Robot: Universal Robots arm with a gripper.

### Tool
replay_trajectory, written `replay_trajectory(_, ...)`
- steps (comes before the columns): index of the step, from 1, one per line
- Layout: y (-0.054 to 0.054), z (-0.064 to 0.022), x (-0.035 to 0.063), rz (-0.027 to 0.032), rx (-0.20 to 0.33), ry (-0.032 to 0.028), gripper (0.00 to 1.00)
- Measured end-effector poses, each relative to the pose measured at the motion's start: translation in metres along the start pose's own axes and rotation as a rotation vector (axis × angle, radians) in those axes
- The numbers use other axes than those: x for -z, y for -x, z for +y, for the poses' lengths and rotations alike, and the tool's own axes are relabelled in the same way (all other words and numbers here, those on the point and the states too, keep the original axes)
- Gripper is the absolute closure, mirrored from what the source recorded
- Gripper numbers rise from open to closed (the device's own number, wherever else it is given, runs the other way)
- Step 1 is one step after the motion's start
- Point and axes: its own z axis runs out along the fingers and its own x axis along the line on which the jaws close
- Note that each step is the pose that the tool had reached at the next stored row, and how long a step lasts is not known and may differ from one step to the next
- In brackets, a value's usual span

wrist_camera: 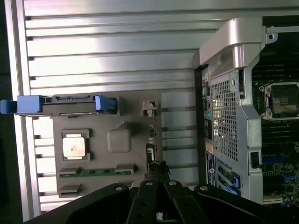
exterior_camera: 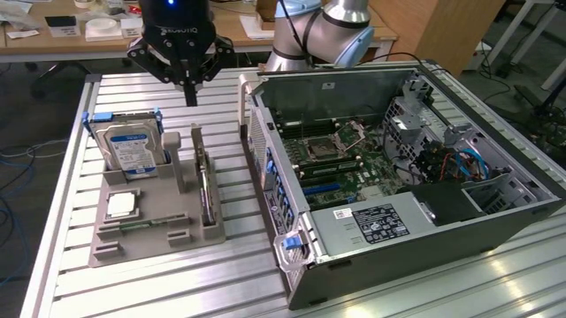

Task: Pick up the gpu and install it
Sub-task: 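Reach for the gpu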

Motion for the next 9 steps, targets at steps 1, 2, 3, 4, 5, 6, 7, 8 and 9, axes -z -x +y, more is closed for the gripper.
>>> replay_trajectory(1,-0.0020,-0.0001,0.0000,0.0000,0.000,0.0000,0.89)
replay_trajectory(2,-0.0033,-0.0002,0.0001,0.0000,0.000,0.0000,0.89)
replay_trajectory(3,-0.0038,-0.0003,0.0001,0.0000,0.000,0.0001,0.89)
replay_trajectory(4,-0.0038,-0.0003,0.0001,0.0000,0.000,0.0000,0.89)
replay_trajectory(5,-0.0038,-0.0003,0.0001,0.0000,0.000,0.0000,0.89)
replay_trajectory(6,-0.0038,-0.0003,0.0001,0.0000,0.000,0.0001,0.89)
replay_trajectory(7,-0.0038,-0.0003,0.0001,0.0000,0.000,0.0000,0.89)
replay_trajectory(8,-0.0038,-0.0003,0.0001,-0.0001,0.000,0.0000,0.89)
replay_trajectory(9,-0.0038,-0.0003,0.0001,0.0000,0.000,0.0001,0.89)
